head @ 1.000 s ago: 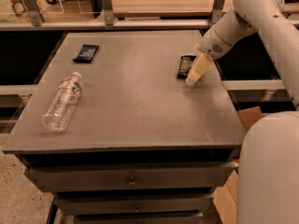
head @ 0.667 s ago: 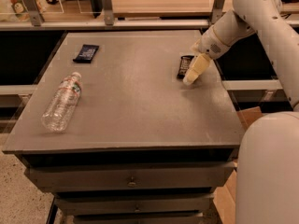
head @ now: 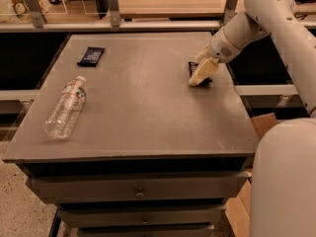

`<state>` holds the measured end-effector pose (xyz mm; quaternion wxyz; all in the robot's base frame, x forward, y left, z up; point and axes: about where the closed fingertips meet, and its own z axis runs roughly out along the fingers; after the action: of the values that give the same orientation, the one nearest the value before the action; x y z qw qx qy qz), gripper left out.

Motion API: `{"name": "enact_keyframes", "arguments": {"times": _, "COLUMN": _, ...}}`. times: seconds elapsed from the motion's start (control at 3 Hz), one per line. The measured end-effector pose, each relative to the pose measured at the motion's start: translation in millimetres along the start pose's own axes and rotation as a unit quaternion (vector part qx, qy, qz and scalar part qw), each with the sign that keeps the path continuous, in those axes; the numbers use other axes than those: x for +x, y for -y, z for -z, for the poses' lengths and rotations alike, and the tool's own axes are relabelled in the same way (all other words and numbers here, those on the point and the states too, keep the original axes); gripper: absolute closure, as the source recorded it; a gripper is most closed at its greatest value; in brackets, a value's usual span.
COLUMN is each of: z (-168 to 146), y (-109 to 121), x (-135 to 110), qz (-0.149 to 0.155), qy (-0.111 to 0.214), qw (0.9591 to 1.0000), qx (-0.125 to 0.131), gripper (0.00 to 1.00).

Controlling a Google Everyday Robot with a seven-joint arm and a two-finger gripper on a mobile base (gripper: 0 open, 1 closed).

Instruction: Move rxbar chocolate near rxbar blueberry

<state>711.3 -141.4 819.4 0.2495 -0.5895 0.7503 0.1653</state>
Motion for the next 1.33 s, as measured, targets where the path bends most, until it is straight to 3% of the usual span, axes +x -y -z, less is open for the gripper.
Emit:
{"name": "enact_keyframes", "arguments": {"times": 0.67, "z": 3.2, "y": -0.4, "x": 0.4, "qz": 0.003, "qy": -0.007, "qw": 1.0000, "qx": 0.002, "gripper": 0.87}}
{"name": "enact_keyframes", "arguments": {"times": 1.0, "z": 23.2, "y": -7.6, "x": -20.1, "qz": 0.033, "qy": 0.010, "qw": 0.9993, "qx": 0.014, "gripper": 1.00}}
{"name": "enact_keyframes", "arguments": {"times": 1.33, "z": 48.3, "y": -18.7, "x": -55.6, "qz": 0.078, "qy": 0.034, "qw": 0.9960, "qx": 0.027, "gripper": 1.00}}
